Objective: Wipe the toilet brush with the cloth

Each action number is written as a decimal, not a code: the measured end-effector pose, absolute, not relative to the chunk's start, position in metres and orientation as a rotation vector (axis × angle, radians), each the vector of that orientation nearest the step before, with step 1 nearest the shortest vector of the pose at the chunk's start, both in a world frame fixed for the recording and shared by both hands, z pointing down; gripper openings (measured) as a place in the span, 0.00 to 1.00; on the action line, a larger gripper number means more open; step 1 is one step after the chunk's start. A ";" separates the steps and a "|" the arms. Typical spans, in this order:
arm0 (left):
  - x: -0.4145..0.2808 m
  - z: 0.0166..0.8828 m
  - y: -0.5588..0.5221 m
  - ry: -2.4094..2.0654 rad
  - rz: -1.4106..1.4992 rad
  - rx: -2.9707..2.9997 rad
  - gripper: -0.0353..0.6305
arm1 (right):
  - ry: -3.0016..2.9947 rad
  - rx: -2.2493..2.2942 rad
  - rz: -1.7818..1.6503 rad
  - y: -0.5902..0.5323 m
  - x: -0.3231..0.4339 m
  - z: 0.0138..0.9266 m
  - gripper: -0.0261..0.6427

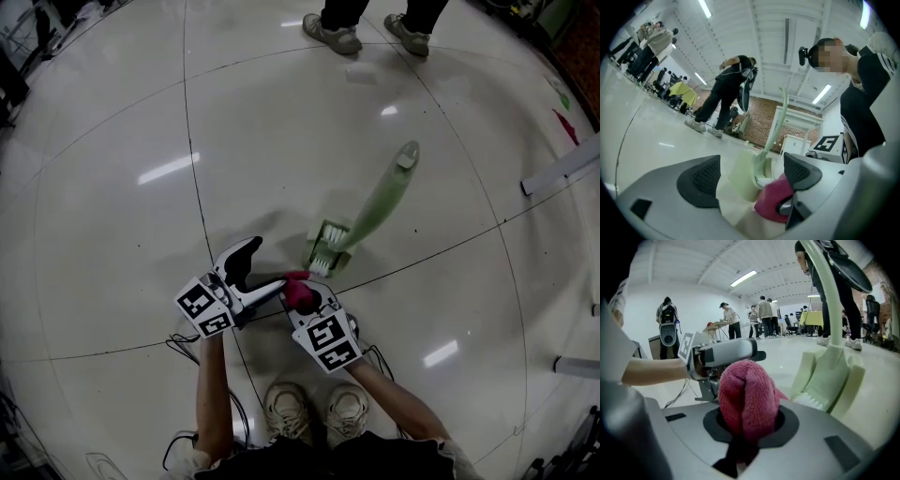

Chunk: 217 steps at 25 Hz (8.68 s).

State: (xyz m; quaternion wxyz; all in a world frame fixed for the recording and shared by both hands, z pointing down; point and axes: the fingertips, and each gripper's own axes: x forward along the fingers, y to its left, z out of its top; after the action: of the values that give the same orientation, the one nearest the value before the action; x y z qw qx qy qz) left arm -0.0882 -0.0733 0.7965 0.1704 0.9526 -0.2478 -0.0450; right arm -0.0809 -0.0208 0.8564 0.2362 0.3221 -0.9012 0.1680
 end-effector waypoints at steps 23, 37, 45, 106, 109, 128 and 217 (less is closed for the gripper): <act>-0.021 0.804 -0.105 -0.660 0.154 2.904 0.65 | -2.471 1.590 0.281 -0.022 0.053 0.779 0.14; -0.015 0.807 -0.114 -1.131 0.161 2.790 0.20 | -2.419 1.662 0.285 -0.027 0.082 0.780 0.14; -0.043 0.808 -0.105 -1.642 0.208 2.569 0.16 | -2.400 1.686 0.290 -0.031 0.087 0.782 0.14; 0.018 0.276 -0.123 -0.316 0.275 2.824 0.54 | -2.255 1.687 0.511 -0.084 0.114 0.306 0.14; 0.017 0.217 -0.128 -0.464 0.197 2.816 0.54 | -2.260 1.709 0.515 -0.080 0.119 0.247 0.14; 0.020 0.430 -0.126 -0.511 0.414 2.538 0.54 | -2.272 1.617 0.687 -0.056 0.124 0.334 0.14; -0.044 -0.216 -0.081 -0.841 -0.453 2.473 0.15 | -2.699 1.255 0.170 -0.069 -0.054 -0.020 0.14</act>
State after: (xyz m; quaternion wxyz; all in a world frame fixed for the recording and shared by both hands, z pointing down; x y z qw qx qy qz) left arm -0.0441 -0.0811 -0.2162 0.2428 0.9049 -0.3078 -0.1658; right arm -0.0535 -0.0693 -0.0198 0.0800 0.4197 -0.9023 0.0569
